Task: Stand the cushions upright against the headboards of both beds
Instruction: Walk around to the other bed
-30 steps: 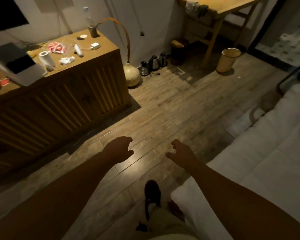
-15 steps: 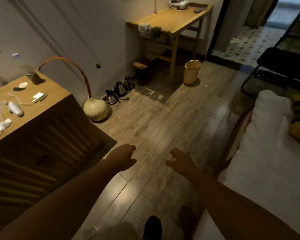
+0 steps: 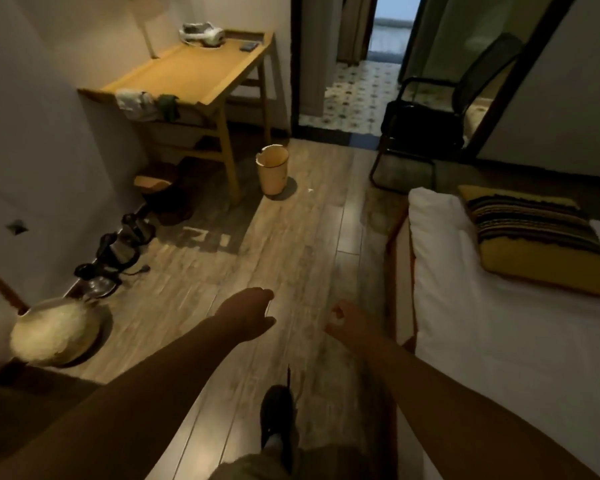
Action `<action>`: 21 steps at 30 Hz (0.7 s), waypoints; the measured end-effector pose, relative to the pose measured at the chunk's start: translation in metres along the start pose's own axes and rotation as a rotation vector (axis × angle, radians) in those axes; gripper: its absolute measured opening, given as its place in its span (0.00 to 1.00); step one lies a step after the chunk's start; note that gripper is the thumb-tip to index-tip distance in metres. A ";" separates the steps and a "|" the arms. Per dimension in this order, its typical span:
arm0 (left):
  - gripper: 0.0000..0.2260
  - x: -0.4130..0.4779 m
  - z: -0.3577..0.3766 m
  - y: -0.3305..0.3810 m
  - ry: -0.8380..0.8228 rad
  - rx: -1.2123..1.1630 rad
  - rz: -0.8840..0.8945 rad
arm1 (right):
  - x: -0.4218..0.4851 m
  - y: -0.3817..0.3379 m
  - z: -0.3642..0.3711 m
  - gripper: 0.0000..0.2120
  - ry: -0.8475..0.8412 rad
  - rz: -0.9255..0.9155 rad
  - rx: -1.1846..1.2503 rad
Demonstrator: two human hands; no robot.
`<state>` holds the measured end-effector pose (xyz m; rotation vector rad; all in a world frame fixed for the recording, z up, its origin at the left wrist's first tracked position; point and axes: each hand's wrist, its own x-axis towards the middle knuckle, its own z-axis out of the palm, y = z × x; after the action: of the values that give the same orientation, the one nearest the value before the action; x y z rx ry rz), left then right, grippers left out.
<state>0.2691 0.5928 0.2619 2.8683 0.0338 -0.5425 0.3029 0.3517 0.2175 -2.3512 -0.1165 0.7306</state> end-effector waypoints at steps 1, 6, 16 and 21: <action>0.27 0.022 -0.013 -0.004 -0.006 0.001 0.020 | 0.016 -0.008 -0.010 0.28 0.018 0.023 0.031; 0.27 0.126 -0.072 -0.010 -0.017 0.044 0.128 | 0.083 -0.042 -0.064 0.29 0.081 0.103 0.121; 0.27 0.309 -0.138 0.036 -0.017 0.090 0.304 | 0.194 -0.041 -0.168 0.16 0.207 0.182 0.162; 0.26 0.409 -0.154 0.060 -0.037 0.145 0.332 | 0.274 -0.018 -0.219 0.21 0.217 0.197 0.120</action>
<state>0.7094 0.5606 0.2657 2.9100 -0.4967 -0.5478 0.6517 0.3131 0.2360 -2.3300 0.2499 0.5521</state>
